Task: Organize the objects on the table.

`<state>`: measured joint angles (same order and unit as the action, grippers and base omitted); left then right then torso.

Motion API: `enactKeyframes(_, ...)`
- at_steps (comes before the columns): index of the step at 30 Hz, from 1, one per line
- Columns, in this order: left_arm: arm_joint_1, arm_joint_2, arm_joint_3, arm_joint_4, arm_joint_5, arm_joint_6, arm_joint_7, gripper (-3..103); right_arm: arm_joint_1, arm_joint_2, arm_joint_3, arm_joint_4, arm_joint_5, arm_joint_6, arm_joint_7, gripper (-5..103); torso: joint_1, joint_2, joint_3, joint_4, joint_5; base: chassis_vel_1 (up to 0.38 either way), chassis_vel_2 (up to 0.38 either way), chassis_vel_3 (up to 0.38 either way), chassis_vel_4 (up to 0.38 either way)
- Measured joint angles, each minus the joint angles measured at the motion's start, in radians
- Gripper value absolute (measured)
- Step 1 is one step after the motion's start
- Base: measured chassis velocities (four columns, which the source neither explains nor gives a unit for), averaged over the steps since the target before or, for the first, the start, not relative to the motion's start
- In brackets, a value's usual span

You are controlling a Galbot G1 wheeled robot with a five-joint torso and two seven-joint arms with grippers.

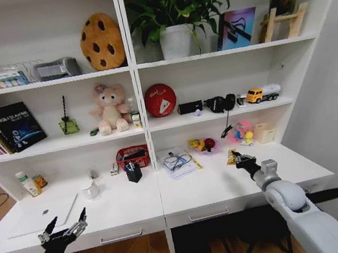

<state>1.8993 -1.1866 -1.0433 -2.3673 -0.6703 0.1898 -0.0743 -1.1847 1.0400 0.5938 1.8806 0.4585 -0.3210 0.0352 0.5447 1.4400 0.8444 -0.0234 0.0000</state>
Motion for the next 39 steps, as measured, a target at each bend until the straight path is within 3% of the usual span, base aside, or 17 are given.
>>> enactKeyframes(14,0.000,0.000,0.000,0.000,0.000,0.000,0.000,100,-0.037,0.002,-0.003,0.025,-0.007,-0.008,-0.004,0,0.001,0.000,0.000,-0.0003,-0.0006,-0.186,0.185,0.179,-0.170)
enactKeyframes(19,0.000,0.000,0.000,0.000,0.000,0.000,0.000,100,0.015,-0.019,-0.006,-0.032,0.025,-0.031,0.003,0,0.001,-0.001,0.000,0.0002,-0.0004,-0.109,0.124,0.052,-0.096)
enactKeyframes(29,0.000,0.000,0.000,0.000,0.000,0.000,0.000,100,0.227,-0.048,-0.095,-0.317,0.054,-0.006,-0.026,0,-0.001,0.000,0.000,-0.0002,0.0004,0.021,-0.054,-0.034,0.028)
enactKeyframes(33,0.000,0.000,0.000,0.000,0.000,0.000,0.000,100,0.403,-0.004,-0.187,-0.515,0.039,0.059,-0.038,0,0.000,0.000,0.000,0.0001,0.0002,0.000,0.000,0.000,0.000)
enactKeyframes(39,0.000,0.000,0.000,0.000,0.000,0.000,0.000,100,0.509,0.048,-0.234,-0.623,0.012,0.083,-0.051,0,0.000,0.000,0.000,0.0002,-0.0004,0.000,0.000,0.000,0.000)
